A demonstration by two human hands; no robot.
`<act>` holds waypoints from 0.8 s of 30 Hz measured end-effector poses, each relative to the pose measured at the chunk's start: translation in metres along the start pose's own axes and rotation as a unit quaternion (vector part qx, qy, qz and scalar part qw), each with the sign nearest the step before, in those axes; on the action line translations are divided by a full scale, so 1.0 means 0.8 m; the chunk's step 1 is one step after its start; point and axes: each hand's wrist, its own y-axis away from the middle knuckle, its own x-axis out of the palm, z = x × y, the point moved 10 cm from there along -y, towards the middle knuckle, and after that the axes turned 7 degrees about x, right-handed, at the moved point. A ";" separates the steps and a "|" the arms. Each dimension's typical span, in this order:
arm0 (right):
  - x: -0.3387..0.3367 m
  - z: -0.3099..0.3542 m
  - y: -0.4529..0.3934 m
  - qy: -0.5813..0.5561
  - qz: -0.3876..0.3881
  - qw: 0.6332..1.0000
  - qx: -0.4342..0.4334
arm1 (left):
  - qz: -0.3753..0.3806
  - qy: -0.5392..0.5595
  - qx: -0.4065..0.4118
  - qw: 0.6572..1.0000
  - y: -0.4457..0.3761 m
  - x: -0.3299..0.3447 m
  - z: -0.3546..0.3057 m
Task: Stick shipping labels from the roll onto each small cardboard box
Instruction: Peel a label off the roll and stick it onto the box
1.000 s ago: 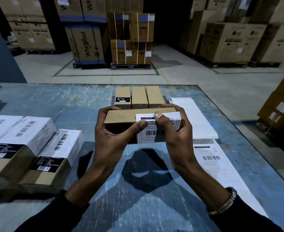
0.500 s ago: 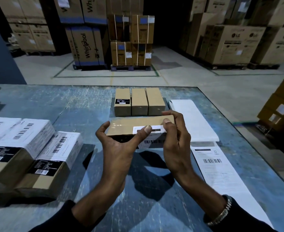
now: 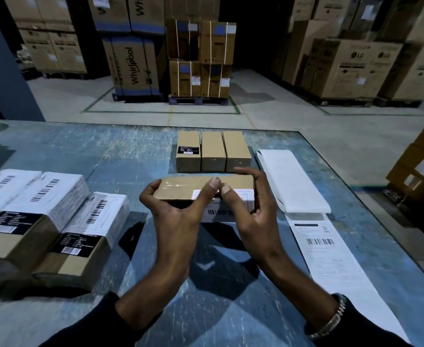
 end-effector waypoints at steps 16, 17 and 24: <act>0.004 -0.018 -0.001 -0.054 0.026 0.995 0.078 | -0.002 -0.042 0.065 0.997 -0.002 -0.003 -0.003; 0.007 -0.019 -0.001 -0.057 0.032 0.995 0.076 | 0.001 -0.052 0.069 0.996 -0.003 -0.003 -0.005; 0.006 -0.041 -0.008 -0.096 0.052 0.986 0.129 | -0.027 -0.025 0.052 0.998 -0.015 -0.014 0.002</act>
